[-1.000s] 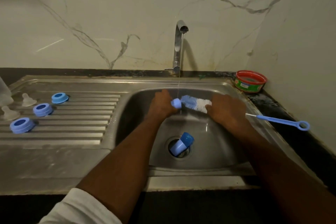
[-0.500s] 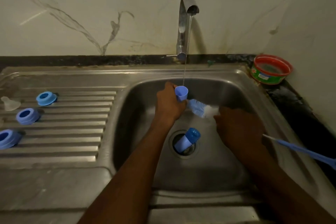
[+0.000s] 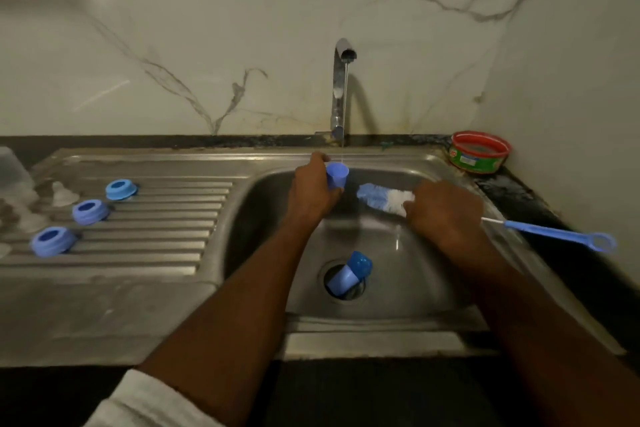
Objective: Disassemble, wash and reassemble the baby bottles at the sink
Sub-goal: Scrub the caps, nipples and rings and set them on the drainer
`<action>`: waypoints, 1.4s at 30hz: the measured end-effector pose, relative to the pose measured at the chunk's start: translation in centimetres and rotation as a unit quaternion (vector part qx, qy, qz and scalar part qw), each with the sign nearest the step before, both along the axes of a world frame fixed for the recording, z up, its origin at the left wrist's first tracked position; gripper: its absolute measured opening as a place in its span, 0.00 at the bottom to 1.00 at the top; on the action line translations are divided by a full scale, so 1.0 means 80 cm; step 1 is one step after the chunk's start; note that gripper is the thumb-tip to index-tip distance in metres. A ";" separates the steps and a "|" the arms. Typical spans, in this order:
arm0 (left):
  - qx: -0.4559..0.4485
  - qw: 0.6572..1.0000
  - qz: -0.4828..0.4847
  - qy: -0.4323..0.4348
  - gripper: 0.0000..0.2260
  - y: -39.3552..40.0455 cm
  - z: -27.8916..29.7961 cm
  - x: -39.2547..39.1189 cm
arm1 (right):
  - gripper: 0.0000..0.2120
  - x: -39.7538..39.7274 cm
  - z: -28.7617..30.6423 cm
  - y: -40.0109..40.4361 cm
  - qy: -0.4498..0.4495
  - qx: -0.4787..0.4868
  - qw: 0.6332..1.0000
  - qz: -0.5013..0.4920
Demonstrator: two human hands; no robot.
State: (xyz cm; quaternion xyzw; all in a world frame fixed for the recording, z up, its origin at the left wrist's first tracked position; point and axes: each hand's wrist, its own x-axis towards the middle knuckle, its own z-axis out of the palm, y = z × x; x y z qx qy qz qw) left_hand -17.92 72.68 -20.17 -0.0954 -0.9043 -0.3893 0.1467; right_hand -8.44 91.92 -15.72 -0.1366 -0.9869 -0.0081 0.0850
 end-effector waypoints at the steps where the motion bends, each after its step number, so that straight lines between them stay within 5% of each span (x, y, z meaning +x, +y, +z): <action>1: -0.005 1.000 -0.001 0.010 0.24 -0.002 0.005 0.007 | 0.13 0.002 0.003 0.002 0.023 -0.002 1.000 0.007; 5: -0.068 0.997 -0.004 0.029 0.20 -0.013 0.015 0.019 | 0.17 0.011 0.026 -0.001 0.140 0.076 0.986 0.054; 10: -0.068 0.997 0.024 0.022 0.17 -0.023 0.010 0.002 | 0.16 0.001 0.028 0.003 0.171 0.094 0.976 0.095; 17: -0.211 0.971 -0.096 0.054 0.17 -0.016 0.016 -0.008 | 0.18 -0.021 0.012 0.006 0.067 0.040 0.983 0.167; 27: -0.209 0.967 -0.060 0.132 0.18 -0.019 0.000 -0.024 | 0.20 -0.020 0.012 0.014 0.078 0.006 0.986 0.147; 30: -0.232 0.958 -0.123 0.113 0.16 -0.011 0.001 -0.020 | 0.19 -0.022 0.008 0.011 0.081 0.027 0.985 0.149; 34: -0.163 0.978 -0.044 0.122 0.13 -0.020 -0.002 -0.033 | 0.19 -0.024 0.007 0.010 0.095 -0.007 0.983 0.154; 37: -0.216 0.965 -0.111 0.102 0.13 -0.011 -0.007 -0.027 | 0.19 -0.025 0.000 0.007 0.082 0.020 0.986 0.147; 42: -0.227 0.969 -0.051 0.082 0.18 -0.012 -0.003 -0.036 | 0.19 -0.024 0.003 0.009 0.076 -0.013 0.989 0.129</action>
